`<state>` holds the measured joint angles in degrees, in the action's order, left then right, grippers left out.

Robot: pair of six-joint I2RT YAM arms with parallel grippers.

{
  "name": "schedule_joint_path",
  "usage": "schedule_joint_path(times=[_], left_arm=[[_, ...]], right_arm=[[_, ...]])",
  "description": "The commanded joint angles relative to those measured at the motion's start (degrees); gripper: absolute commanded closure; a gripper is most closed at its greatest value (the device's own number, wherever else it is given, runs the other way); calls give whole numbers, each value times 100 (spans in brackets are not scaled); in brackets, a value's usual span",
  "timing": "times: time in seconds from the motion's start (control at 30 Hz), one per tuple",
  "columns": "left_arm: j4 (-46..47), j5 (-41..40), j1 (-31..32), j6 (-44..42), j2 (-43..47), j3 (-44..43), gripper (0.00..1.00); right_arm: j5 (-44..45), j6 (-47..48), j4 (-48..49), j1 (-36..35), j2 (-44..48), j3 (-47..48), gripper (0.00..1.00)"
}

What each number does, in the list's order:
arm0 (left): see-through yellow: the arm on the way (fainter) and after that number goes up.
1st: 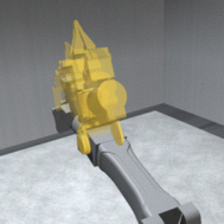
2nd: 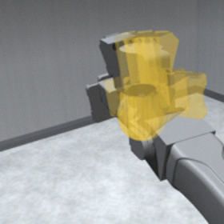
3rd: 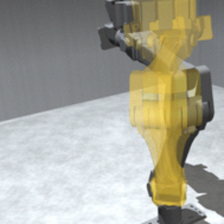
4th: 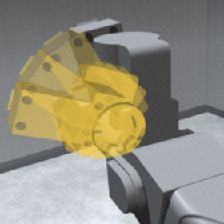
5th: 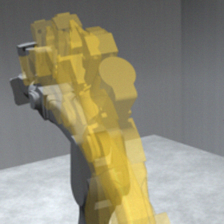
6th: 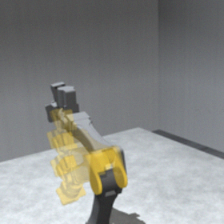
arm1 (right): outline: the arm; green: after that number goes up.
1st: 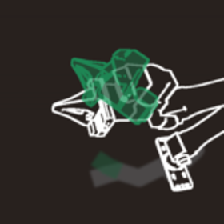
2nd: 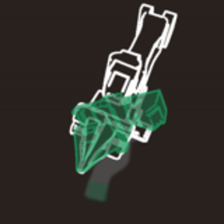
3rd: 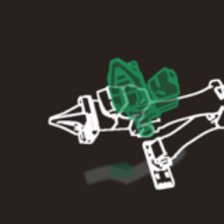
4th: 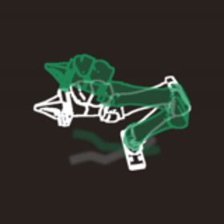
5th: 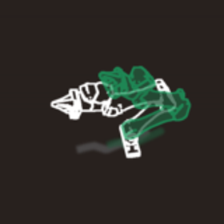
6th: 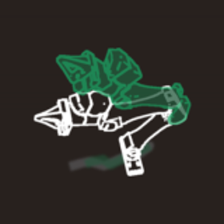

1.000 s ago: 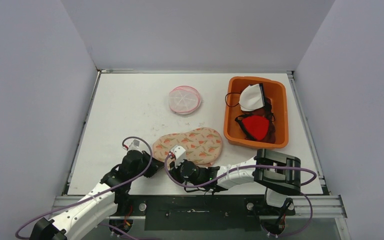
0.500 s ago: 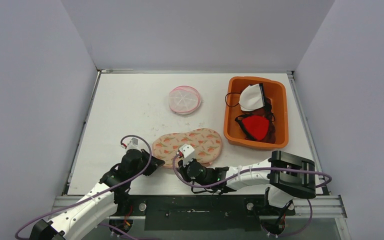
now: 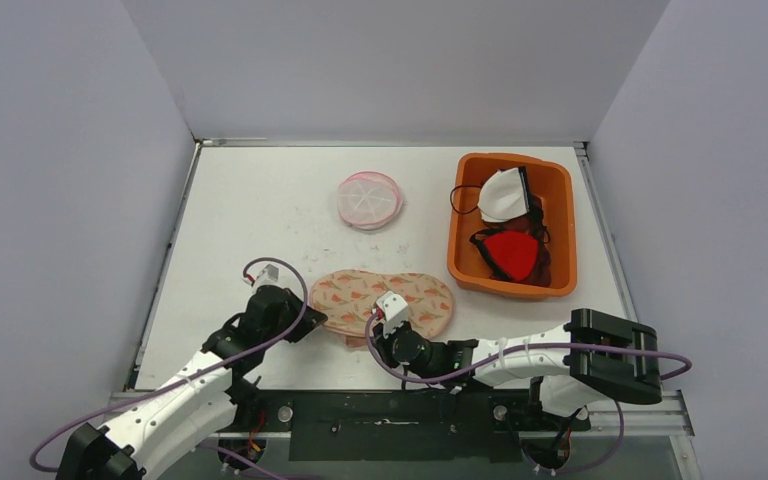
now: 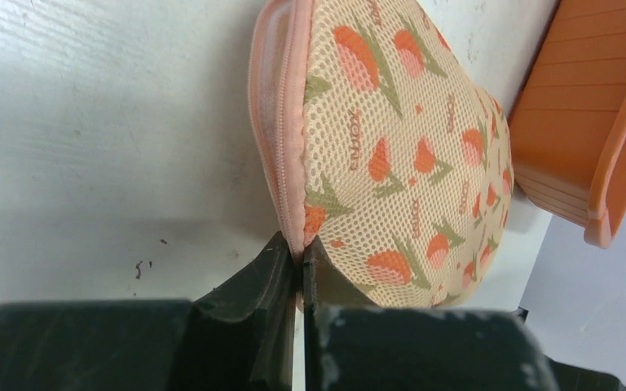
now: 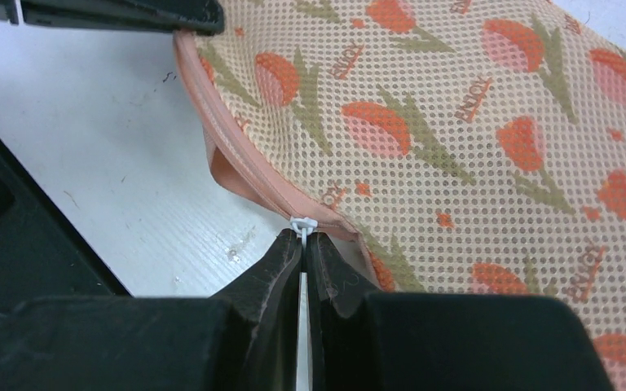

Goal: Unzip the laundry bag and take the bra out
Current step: Unzip the laundry bag at the center of the board.

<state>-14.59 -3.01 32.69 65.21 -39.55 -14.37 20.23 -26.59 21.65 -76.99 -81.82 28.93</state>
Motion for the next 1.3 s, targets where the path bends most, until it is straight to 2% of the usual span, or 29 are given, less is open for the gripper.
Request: schedule_joint_path(times=[0.0,0.1,0.17,0.23,0.33,0.4,0.43,0.5,0.63,0.8,1.03,1.27], left_arm=[[56,-595,-267,-472,-539,-524,100],[142,-780,-364,-540,-938,-742,100],[166,-787,-420,-593,-1169,-909,95],[91,-730,-425,-699,-1302,-1092,76],[-174,-588,-430,-819,-1168,-1225,39],[-353,-370,-425,-855,-895,-1190,19],[-472,-254,-425,-863,-736,-1172,12],[-731,43,-415,-811,-409,-1101,7],[-972,625,-253,-276,292,-729,3],[-359,497,451,612,787,-216,3],[611,-9,1234,1009,-250,-294,7],[1299,-408,1246,1323,-1168,-257,28]], right_arm=[[214,61,-19,-79,232,-121,95],[178,42,44,-88,185,-113,95],[147,35,75,-89,133,-87,95],[112,33,112,-88,79,-41,95],[33,36,174,-89,-30,23,95],[-32,47,241,-88,-87,86,95],[-62,59,269,-88,-127,128,95],[-144,101,332,-84,-221,224,95],[-254,231,451,-54,-468,442,95],[-365,269,594,-1,-695,537,95],[-381,259,556,-8,-686,578,95],[-370,251,481,-40,-596,563,95]])
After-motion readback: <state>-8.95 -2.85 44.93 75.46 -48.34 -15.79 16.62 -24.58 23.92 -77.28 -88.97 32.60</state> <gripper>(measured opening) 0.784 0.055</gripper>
